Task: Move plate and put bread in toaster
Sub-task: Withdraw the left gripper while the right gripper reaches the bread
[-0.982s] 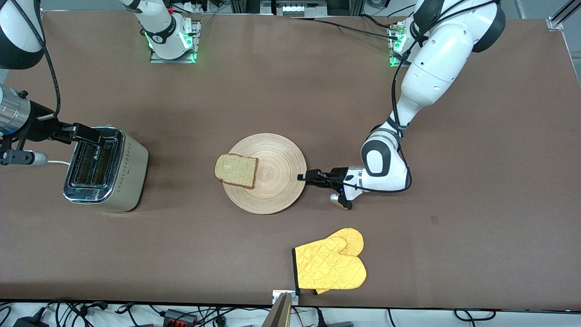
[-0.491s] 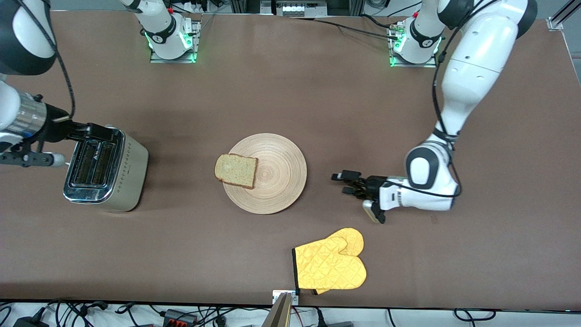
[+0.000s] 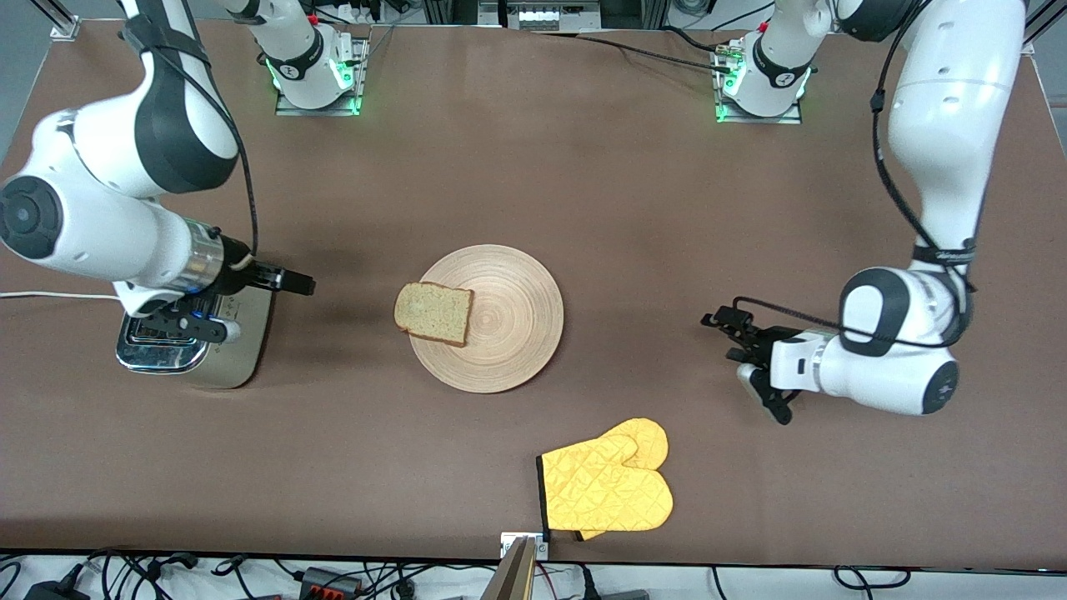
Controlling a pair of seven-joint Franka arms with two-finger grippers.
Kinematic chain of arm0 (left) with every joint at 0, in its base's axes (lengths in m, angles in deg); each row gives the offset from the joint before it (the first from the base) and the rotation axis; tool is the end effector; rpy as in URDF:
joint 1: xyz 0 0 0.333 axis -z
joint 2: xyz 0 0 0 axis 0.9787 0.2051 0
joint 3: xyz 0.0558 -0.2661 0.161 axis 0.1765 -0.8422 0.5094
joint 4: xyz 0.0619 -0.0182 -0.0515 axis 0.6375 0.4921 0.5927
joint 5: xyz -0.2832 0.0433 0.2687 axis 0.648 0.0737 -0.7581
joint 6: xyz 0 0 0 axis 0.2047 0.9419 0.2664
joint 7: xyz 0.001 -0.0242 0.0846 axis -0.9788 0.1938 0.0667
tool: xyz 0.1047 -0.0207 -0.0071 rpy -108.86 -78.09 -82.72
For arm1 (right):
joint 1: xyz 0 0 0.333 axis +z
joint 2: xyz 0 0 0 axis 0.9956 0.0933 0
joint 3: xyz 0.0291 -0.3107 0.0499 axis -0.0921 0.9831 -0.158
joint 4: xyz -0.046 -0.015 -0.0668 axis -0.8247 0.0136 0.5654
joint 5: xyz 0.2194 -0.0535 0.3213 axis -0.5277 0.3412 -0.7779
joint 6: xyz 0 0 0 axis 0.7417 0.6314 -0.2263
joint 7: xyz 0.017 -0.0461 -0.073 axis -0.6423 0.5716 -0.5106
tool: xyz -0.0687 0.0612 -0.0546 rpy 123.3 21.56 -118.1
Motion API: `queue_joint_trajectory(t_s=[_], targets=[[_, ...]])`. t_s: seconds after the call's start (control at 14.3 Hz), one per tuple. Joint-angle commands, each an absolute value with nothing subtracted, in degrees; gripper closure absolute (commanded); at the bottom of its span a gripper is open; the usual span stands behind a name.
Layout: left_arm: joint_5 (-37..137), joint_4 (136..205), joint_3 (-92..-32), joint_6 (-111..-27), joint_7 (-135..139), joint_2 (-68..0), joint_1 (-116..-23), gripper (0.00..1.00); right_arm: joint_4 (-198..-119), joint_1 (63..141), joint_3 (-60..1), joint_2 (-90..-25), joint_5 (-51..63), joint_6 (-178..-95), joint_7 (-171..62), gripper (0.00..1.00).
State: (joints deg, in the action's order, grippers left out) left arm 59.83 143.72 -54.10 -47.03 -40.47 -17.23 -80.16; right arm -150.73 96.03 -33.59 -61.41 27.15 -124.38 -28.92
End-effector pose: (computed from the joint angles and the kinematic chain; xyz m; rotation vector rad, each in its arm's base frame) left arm 0.6959 -0.1070 0.3057 2.4660 -0.8601 -0.3008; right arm 0.6313 0.1370 0.4299 -2.8892 0.3820 0.2881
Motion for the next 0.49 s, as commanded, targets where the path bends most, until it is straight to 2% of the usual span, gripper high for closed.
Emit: queue_joint_trajectory(t_s=[0.0, 0.14, 0.21, 0.35, 0.42], targets=[[47.6, 144.9, -54.3, -42.5, -34.0, -24.5, -79.1, 0.0, -160.7, 96.2, -33.4, -63.8, 21.4, -135.8, -28.4, 0.0], [41.7, 144.8, -54.5, -39.2, -29.5, -29.3, -79.0, 0.0, -169.2, 96.2, -34.0, -66.1, 18.9, -145.5, -30.6, 0.0], [40.3, 144.6, -54.0, -37.7, -28.6, -31.0, -79.0, 0.0, -173.5, 96.2, -34.0, -67.4, 13.7, -150.1, -33.7, 0.0], [37.6, 145.5, -52.9, -38.0, -28.3, -37.6, -78.7, 0.0, -178.2, 96.3, -34.1, -67.7, 4.2, -155.9, -41.0, 0.0], [37.5, 146.4, -50.5, -37.9, -28.2, -40.5, -77.9, 0.0, -179.2, 97.3, -34.2, -67.4, 3.4, -158.6, -42.7, 0.0]])
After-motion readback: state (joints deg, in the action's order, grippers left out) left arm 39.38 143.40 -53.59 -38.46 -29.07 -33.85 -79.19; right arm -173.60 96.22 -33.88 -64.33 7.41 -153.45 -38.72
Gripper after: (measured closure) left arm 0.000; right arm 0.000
